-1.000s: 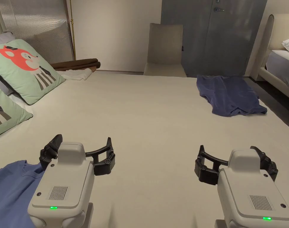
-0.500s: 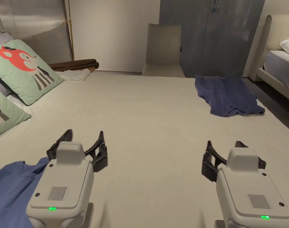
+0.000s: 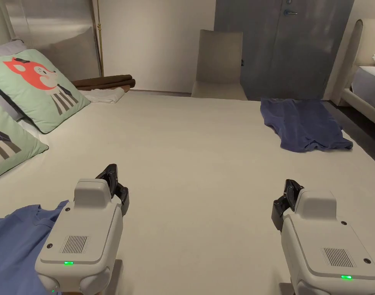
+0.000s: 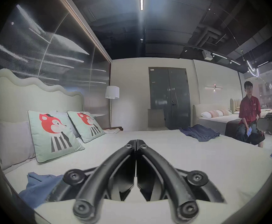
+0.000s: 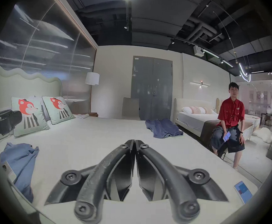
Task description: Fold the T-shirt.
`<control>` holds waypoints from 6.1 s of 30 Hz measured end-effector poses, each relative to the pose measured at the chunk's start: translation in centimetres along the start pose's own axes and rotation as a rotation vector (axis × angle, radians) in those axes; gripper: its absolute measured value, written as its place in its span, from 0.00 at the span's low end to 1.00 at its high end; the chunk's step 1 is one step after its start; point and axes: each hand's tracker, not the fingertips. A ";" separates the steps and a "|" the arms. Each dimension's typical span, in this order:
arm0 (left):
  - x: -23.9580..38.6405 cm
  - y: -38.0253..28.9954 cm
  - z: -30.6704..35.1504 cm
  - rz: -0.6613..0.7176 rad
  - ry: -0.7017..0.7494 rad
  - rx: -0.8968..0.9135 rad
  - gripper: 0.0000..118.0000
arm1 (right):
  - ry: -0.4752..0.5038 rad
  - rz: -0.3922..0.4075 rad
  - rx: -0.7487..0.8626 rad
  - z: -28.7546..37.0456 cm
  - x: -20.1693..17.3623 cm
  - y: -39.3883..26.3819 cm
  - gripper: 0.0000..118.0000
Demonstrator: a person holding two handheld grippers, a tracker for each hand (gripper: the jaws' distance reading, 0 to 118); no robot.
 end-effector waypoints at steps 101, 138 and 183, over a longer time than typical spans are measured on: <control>16.1 -8.3 -7.8 0.204 -0.544 -1.004 0.02 | -0.110 -0.030 -0.063 4.1 10.0 -2.7 0.00; -1.7 4.7 -1.2 0.053 -0.095 -0.141 0.00 | 0.016 -0.090 0.040 3.0 3.3 2.6 0.00; 0.4 -11.0 -19.8 -0.077 -0.219 -0.925 0.04 | 0.016 -0.129 -0.328 -7.7 4.7 -5.3 0.32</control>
